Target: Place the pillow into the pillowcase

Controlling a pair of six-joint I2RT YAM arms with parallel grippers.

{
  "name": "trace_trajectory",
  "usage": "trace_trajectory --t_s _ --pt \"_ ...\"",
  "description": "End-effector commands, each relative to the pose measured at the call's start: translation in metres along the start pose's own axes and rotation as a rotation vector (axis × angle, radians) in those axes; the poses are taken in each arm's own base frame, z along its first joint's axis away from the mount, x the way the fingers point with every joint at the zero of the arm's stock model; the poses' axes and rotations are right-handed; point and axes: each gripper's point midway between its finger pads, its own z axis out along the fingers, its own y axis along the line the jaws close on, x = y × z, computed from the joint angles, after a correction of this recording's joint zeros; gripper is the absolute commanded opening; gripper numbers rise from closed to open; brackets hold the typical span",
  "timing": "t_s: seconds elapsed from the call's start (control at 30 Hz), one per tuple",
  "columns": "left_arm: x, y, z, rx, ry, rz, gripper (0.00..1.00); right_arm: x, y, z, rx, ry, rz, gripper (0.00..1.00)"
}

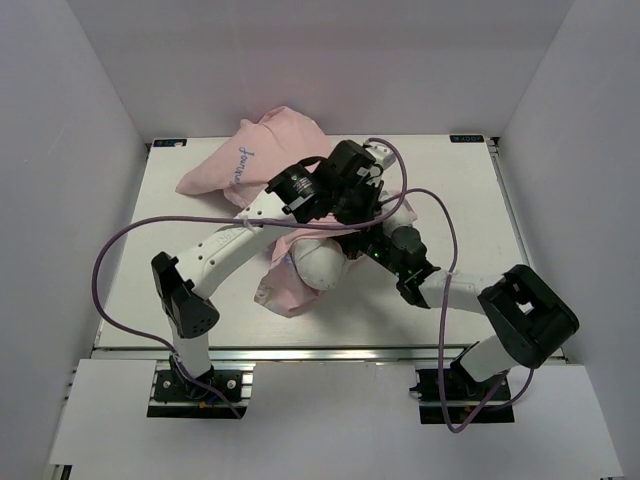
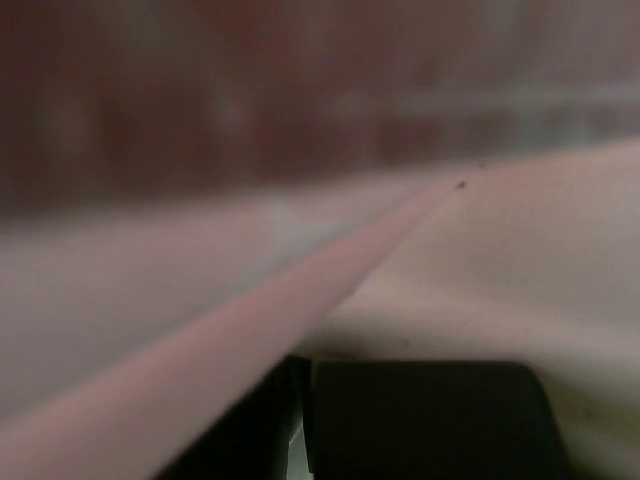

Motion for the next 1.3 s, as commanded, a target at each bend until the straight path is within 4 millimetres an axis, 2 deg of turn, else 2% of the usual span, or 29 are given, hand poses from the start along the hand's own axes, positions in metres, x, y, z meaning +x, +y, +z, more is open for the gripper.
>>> trace_trajectory --t_s 0.0,0.03,0.07,0.1,0.13,0.17,0.2,0.23,0.27,0.33,0.37,0.43,0.47,0.53,0.57,0.6,0.67,0.7,0.73,0.8,0.83,0.87,0.9,0.93,0.97,1.0,1.03,1.1,1.27 --pt "-0.009 -0.057 -0.045 0.147 -0.101 0.005 0.00 -0.010 -0.002 0.002 0.043 -0.005 -0.021 0.00" --pt "0.001 -0.040 -0.040 0.059 -0.077 -0.008 0.03 -0.013 -0.003 0.000 0.057 -0.003 -0.021 0.00" --pt "0.003 -0.030 -0.039 0.003 -0.075 -0.013 0.13 -0.009 -0.006 -0.006 0.087 0.035 -0.015 0.00" --pt "0.006 -0.023 -0.039 -0.027 -0.068 -0.013 0.41 -0.009 -0.007 -0.008 0.103 0.048 -0.014 0.00" --pt "0.010 -0.018 -0.042 -0.054 -0.060 -0.018 0.58 -0.011 -0.007 -0.008 0.116 0.063 -0.010 0.00" --pt "0.015 -0.009 -0.041 -0.095 -0.056 -0.017 0.68 -0.012 -0.008 -0.011 0.135 0.084 -0.006 0.00" --pt "0.016 -0.005 -0.042 -0.114 -0.059 -0.017 0.75 0.007 -0.015 -0.018 0.180 0.174 0.027 0.00" --pt "0.016 -0.002 -0.049 -0.125 -0.070 -0.017 0.92 0.010 -0.015 -0.020 0.198 0.205 0.054 0.00" --pt "0.020 0.003 -0.049 -0.145 -0.066 -0.015 0.98 0.017 -0.017 -0.026 0.216 0.240 0.072 0.02" --pt "0.025 0.008 -0.054 -0.165 -0.062 -0.032 0.98 0.030 -0.013 -0.035 0.203 0.283 0.110 0.10" --pt "0.034 0.015 -0.058 -0.195 -0.056 -0.042 0.98 0.034 -0.013 -0.041 0.210 0.293 0.122 0.28" --pt "0.050 0.027 -0.063 -0.245 -0.036 -0.099 0.98 0.042 -0.017 -0.049 0.236 0.329 0.129 0.45" --pt "0.054 0.032 -0.077 -0.263 -0.051 -0.128 0.98 0.040 -0.016 -0.052 0.246 0.332 0.126 0.63" --pt "0.082 0.053 -0.083 -0.363 -0.031 -0.219 0.98 0.045 -0.020 -0.061 0.269 0.380 0.100 0.66" --pt "0.086 0.056 -0.100 -0.360 -0.067 -0.259 0.98 0.037 -0.015 -0.062 0.237 0.386 0.043 0.73" --pt "0.109 0.069 -0.097 -0.405 -0.039 -0.283 0.98 0.037 -0.011 -0.064 0.212 0.419 0.013 0.79" --pt "0.129 0.077 -0.104 -0.424 -0.062 -0.397 0.98 0.049 -0.004 -0.082 0.181 0.543 -0.012 0.87" --pt "0.135 0.081 -0.117 -0.410 -0.096 -0.443 0.98 0.044 0.001 -0.084 0.166 0.565 -0.020 0.89" --pt "0.159 0.089 -0.110 -0.436 -0.070 -0.504 0.98 0.045 0.006 -0.090 0.152 0.591 -0.014 0.89" --pt "0.174 0.096 -0.122 -0.429 -0.099 -0.587 0.98 0.037 0.014 -0.101 0.132 0.610 -0.033 0.89" --pt "0.192 0.101 -0.118 -0.449 -0.082 -0.641 0.98 0.028 0.019 -0.104 0.124 0.594 -0.050 0.89" --pt "0.200 0.103 -0.118 -0.447 -0.081 -0.667 0.98 0.029 0.021 -0.113 0.123 0.627 -0.060 0.89" --pt "0.202 0.103 -0.122 -0.415 -0.114 -0.709 0.98 0.016 0.027 -0.112 0.099 0.618 -0.117 0.89" --pt "0.222 0.109 -0.114 -0.435 -0.084 -0.720 0.98 0.008 0.030 -0.115 0.094 0.617 -0.151 0.89" --pt "0.228 0.110 -0.113 -0.427 -0.081 -0.735 0.98 0.014 0.038 -0.127 0.072 0.683 -0.186 0.89" --pt "0.229 0.110 -0.109 -0.412 -0.092 -0.747 0.98 0.011 0.042 -0.131 0.049 0.702 -0.251 0.89" --pt "0.233 0.111 -0.108 -0.403 -0.098 -0.758 0.98 0.006 0.063 -0.130 -0.016 0.719 -0.312 0.89" --pt "0.242 0.116 -0.096 -0.407 -0.094 -0.763 0.98 0.013 0.076 -0.142 -0.058 0.802 -0.385 0.89" --pt "0.251 0.131 -0.072 -0.405 -0.062 -0.754 0.98 0.018 0.094 -0.120 -0.034 0.777 -0.475 0.89"
